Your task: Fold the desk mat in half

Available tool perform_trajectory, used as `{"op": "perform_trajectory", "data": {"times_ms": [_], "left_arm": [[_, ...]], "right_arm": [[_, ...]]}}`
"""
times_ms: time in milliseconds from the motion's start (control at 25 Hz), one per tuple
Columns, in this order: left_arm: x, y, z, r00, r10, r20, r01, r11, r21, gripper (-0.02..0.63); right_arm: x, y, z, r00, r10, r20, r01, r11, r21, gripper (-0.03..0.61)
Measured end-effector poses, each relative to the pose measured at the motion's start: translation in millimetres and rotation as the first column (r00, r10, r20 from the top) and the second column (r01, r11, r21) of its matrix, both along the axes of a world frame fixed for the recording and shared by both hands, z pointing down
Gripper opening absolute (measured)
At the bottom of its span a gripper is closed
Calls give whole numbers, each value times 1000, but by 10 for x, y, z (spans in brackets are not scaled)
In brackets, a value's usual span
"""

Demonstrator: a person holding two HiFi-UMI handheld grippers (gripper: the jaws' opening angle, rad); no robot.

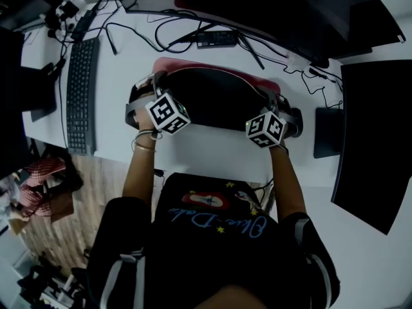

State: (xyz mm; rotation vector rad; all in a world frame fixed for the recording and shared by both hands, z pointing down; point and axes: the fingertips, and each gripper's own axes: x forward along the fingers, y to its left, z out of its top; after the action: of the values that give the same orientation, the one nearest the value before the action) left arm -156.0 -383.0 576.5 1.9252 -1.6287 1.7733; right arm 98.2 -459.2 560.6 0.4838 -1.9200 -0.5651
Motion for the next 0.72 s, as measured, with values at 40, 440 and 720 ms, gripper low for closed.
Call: {"op": "perform_trajectory", "data": {"times_ms": [40, 440, 720], "left_arm": [[-5, -3, -5, 1000, 0, 2, 0, 1000, 0, 26], [-2, -129, -29, 999, -7, 33, 7, 1000, 0, 37], [-38, -170, -42, 998, -21, 55, 20, 999, 32, 90]], "right_arm": [[-4, -8, 18, 1000, -2, -1, 2, 1000, -2, 14], [-11, -101, 53, 1000, -3, 2, 3, 1000, -4, 15], [9, -159, 48, 999, 24, 26, -24, 1000, 4, 65]]}}
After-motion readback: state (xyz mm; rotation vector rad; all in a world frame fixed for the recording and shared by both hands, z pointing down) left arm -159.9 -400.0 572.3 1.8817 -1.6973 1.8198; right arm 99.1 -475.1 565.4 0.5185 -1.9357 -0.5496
